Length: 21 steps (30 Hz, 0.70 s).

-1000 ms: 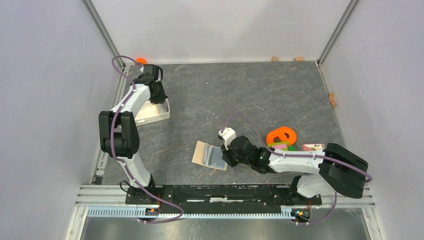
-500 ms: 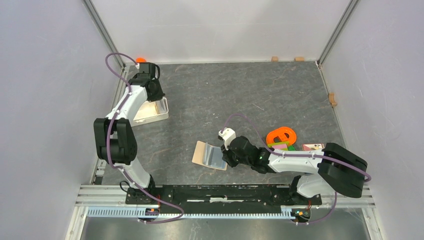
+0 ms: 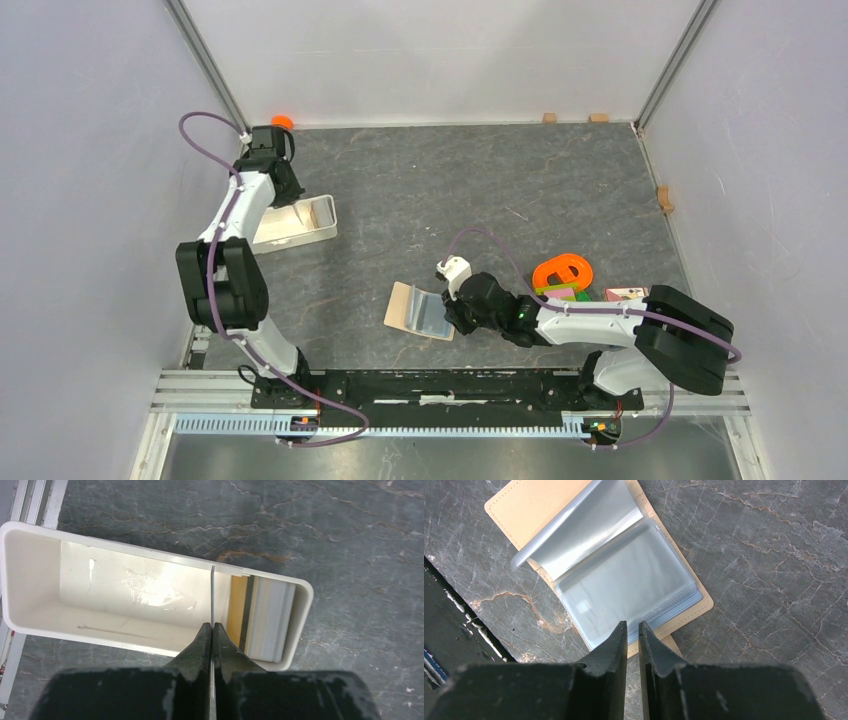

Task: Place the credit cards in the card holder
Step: Pick up the credit card from the storage box.

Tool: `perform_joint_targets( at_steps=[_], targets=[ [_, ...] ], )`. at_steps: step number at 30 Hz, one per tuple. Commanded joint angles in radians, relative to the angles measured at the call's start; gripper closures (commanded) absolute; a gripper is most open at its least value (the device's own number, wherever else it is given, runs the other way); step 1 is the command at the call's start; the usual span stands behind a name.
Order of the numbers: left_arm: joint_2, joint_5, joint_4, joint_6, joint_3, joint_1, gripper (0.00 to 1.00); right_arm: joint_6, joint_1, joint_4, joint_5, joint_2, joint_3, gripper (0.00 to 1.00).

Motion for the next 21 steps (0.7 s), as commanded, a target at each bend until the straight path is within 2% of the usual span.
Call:
perform_joint_targets(
  at_steps=[1, 4, 13, 16, 21],
  targets=[
    [0.055, -0.02, -0.035, 0.059, 0.041, 0.003, 0.93, 0.007, 0.003, 0.017, 0.004, 0.002, 0.021, 0.82],
    [0.082, 0.0, -0.032, 0.057, 0.044, 0.003, 0.92, 0.008, 0.003, 0.018, 0.003, -0.002, 0.018, 0.82],
    [0.122, 0.043, -0.017, 0.053, 0.041, 0.003, 0.8, 0.009, 0.002, 0.019, 0.003, -0.004, 0.014, 0.82],
    [0.134, 0.04, -0.018, 0.054, 0.043, 0.003, 0.8, 0.01, 0.003, 0.02, 0.002, -0.004, 0.014, 0.82],
    [0.125, 0.046, -0.018, 0.047, 0.041, 0.003, 0.87, 0.011, 0.003, 0.02, 0.002, -0.006, 0.014, 0.82]
  ],
)
